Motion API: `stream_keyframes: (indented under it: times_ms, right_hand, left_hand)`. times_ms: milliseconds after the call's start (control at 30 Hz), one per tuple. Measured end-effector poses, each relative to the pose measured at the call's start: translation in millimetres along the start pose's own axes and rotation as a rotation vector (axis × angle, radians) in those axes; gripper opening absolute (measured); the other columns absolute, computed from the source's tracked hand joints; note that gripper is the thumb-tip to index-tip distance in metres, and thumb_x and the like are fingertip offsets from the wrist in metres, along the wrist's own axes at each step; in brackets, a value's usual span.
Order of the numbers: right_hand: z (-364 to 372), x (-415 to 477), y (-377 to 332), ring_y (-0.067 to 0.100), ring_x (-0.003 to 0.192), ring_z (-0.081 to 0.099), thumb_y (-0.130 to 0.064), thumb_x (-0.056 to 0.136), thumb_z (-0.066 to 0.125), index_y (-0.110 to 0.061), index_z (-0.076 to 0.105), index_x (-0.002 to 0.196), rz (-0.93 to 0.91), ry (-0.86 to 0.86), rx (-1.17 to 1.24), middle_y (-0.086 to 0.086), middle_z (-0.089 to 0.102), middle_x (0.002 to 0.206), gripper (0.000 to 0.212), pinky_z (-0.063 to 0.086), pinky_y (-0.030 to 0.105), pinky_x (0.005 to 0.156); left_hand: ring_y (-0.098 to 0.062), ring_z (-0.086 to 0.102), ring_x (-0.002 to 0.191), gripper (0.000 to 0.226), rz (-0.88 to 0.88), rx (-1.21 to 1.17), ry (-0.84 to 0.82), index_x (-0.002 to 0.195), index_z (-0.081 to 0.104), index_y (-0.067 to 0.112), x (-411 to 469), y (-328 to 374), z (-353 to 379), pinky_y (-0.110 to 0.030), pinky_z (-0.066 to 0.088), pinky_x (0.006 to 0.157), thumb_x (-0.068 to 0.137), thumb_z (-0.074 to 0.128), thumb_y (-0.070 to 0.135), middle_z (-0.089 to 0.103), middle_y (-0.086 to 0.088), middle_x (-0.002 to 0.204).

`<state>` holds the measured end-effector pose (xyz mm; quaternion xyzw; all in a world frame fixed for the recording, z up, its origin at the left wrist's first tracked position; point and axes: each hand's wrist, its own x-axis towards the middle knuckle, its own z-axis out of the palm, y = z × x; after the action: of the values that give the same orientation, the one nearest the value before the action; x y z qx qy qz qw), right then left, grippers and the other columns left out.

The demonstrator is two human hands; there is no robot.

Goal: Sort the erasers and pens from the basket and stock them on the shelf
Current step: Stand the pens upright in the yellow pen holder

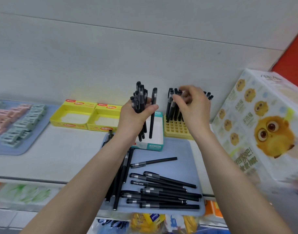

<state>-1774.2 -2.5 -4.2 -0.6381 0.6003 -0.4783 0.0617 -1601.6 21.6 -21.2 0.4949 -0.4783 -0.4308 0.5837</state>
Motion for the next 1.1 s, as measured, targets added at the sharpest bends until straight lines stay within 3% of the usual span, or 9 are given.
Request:
stream_keyframes:
  times_ms: [167, 267, 400, 533, 667, 800, 967, 1033, 1100]
  right_hand:
    - [-16.4, -9.7, -27.7, 0.007, 0.055, 0.055, -0.02, 0.091, 0.067, -0.006, 0.071, 0.088, 0.066, -0.331, 0.428, 0.0, 0.068, 0.07, 0.015, 0.048, 0.025, 0.061]
    - [-20.7, -2.7, -15.1, 0.012, 0.051, 0.06, -0.022, 0.091, 0.067, -0.005, 0.068, 0.087, 0.115, -0.167, 0.421, 0.006, 0.067, 0.069, 0.018, 0.051, 0.033, 0.06]
    - [-24.0, 3.1, 10.8, 0.004, 0.058, 0.066, -0.03, 0.092, 0.065, -0.016, 0.067, 0.088, 0.124, 0.041, 0.175, -0.007, 0.067, 0.072, 0.014, 0.043, 0.012, 0.056]
    - [-9.2, 2.5, 26.4, 0.002, 0.066, 0.067, -0.03, 0.093, 0.063, -0.016, 0.066, 0.09, 0.124, 0.025, 0.141, -0.01, 0.067, 0.075, 0.015, 0.047, 0.014, 0.062]
    - [5.1, 0.5, 37.6, 0.001, 0.065, 0.068, -0.03, 0.093, 0.063, -0.013, 0.066, 0.086, 0.115, -0.032, 0.128, -0.008, 0.068, 0.073, 0.019, 0.052, 0.025, 0.066]
    - [9.6, -0.1, 37.7, 0.01, 0.066, 0.067, -0.034, 0.095, 0.06, -0.011, 0.062, 0.079, 0.063, -0.139, -0.049, -0.004, 0.064, 0.065, 0.028, 0.049, 0.03, 0.067]
    - [-4.1, -6.4, 16.3, 0.006, 0.072, 0.052, -0.03, 0.09, 0.064, -0.022, 0.062, 0.113, -0.029, 0.022, -0.1, -0.007, 0.059, 0.091, 0.025, 0.041, 0.024, 0.072]
    - [-12.0, -10.0, 2.8, 0.002, 0.081, 0.059, -0.028, 0.091, 0.062, -0.023, 0.067, 0.109, -0.05, -0.128, 0.063, -0.01, 0.066, 0.094, 0.018, 0.047, 0.023, 0.077]
    - [-17.4, -15.0, -6.3, 0.0, 0.099, 0.063, -0.023, 0.093, 0.063, -0.023, 0.072, 0.107, -0.022, -0.439, 0.246, -0.015, 0.07, 0.107, 0.017, 0.05, 0.024, 0.089]
  left_hand:
    - [0.001, 0.067, 0.08, 0.018, 0.04, 0.039, -0.154, 0.096, 0.071, 0.013, -2.5, 4.4, 19.8, -0.013, 0.048, 0.07, 0.079, 0.078, 0.015, 0.073, 0.007, 0.084]
    - [0.005, 0.059, 0.068, 0.009, 0.025, 0.053, -0.111, 0.089, 0.072, 0.018, -2.5, 2.6, 21.9, -0.016, 0.045, 0.067, 0.082, 0.076, 0.021, 0.07, 0.014, 0.077]
    - [-0.005, 0.057, 0.068, 0.009, -0.011, -0.015, -0.059, 0.086, 0.075, 0.021, -2.9, 2.3, 13.5, -0.026, 0.051, 0.072, 0.088, 0.069, 0.027, 0.075, 0.004, 0.088]
    - [-0.01, 0.066, 0.082, 0.014, -0.053, -0.055, -0.012, 0.09, 0.076, 0.023, -3.0, 2.5, 6.7, -0.026, 0.052, 0.078, 0.085, 0.071, 0.035, 0.071, 0.007, 0.086]
    - [0.012, 0.057, 0.07, 0.011, -0.016, -0.025, -0.004, 0.092, 0.076, 0.026, -4.5, 3.7, 4.7, -0.004, 0.042, 0.063, 0.088, 0.068, 0.032, 0.067, 0.017, 0.082]
    - [0.007, 0.057, 0.063, 0.012, 0.013, -0.038, -0.048, 0.088, 0.074, 0.034, -6.1, 4.7, 2.0, -0.003, 0.042, 0.053, 0.091, 0.066, 0.026, 0.067, 0.011, 0.085]
    - [0.011, 0.061, 0.094, 0.013, 0.052, -0.067, -0.105, 0.091, 0.074, 0.032, -4.5, 3.9, 6.0, -0.001, 0.041, 0.074, 0.09, 0.066, 0.02, 0.072, 0.021, 0.093]
    - [0.008, 0.062, 0.095, 0.014, 0.077, -0.051, -0.134, 0.091, 0.074, 0.031, -4.2, 5.4, 10.9, -0.004, 0.042, 0.077, 0.09, 0.066, 0.02, 0.072, 0.018, 0.094]
    - [0.002, 0.065, 0.095, 0.013, 0.09, -0.067, -0.177, 0.093, 0.074, 0.026, -4.8, 8.8, 18.1, -0.009, 0.045, 0.079, 0.091, 0.065, 0.017, 0.074, 0.013, 0.092]
